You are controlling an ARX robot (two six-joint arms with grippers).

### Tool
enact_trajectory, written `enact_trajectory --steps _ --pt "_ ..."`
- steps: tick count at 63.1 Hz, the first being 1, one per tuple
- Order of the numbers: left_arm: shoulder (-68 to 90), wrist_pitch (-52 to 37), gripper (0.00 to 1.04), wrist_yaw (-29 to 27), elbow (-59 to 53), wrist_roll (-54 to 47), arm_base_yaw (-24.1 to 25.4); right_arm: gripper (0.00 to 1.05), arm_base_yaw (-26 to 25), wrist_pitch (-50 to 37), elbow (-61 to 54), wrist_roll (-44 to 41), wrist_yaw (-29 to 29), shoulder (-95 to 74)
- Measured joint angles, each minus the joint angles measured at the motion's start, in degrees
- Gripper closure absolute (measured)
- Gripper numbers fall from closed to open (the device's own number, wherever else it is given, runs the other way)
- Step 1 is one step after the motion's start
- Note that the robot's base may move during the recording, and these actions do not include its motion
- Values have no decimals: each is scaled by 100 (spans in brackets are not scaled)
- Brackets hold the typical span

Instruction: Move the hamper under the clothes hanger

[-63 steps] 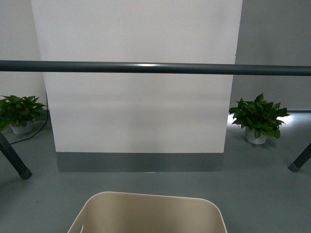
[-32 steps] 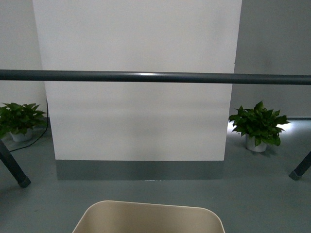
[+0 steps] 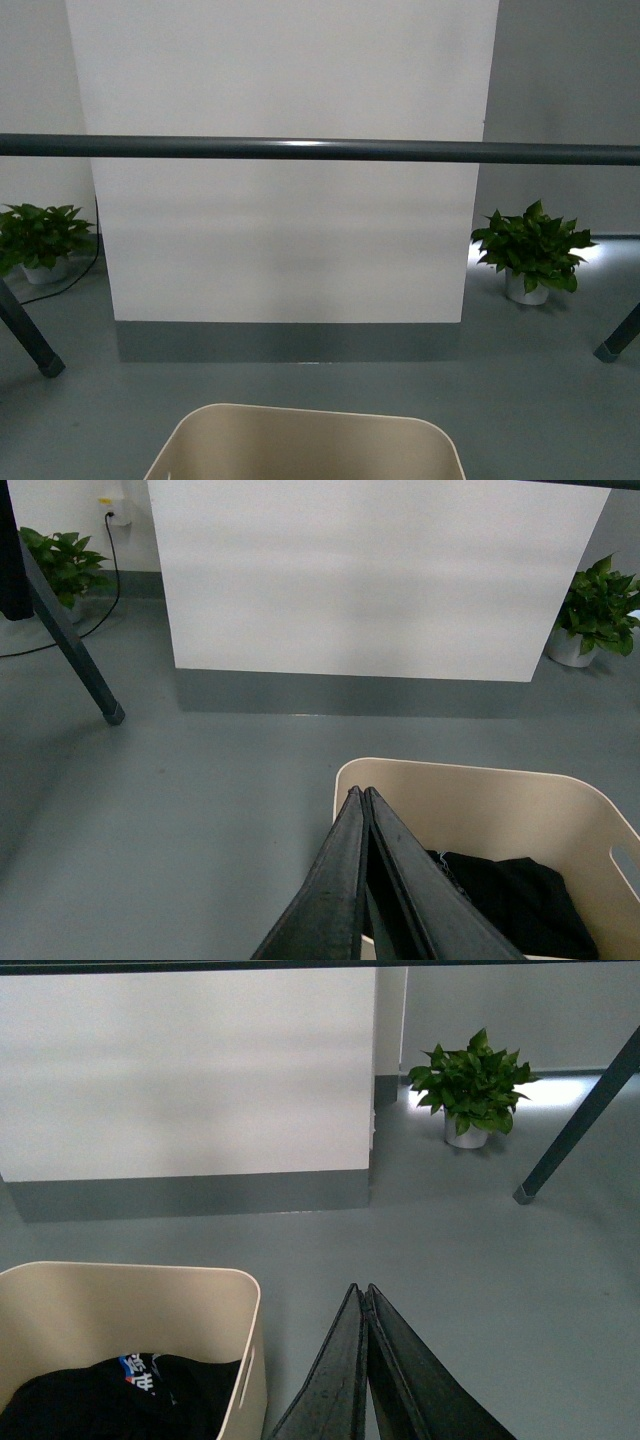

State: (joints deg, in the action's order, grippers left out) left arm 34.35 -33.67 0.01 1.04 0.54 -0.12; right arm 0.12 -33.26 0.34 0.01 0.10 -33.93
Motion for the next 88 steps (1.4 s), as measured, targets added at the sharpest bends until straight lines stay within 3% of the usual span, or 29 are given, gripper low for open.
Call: enact_trajectory --steps 27,62,69,88 --pt "-1484 1401 101 0 -2 -2 0 103 0 1386 -2 2 -2 1467" --pt "-2411 2328 101 0 -2 -4 0 103 0 2299 -2 2 -2 2389" --pt "-3226 3285 101 2 0 -9 0 103 0 3274 0 0 -15 3213" --pt "-3401 3355 101 2 0 -15 0 103 0 3322 0 0 -17 3370"
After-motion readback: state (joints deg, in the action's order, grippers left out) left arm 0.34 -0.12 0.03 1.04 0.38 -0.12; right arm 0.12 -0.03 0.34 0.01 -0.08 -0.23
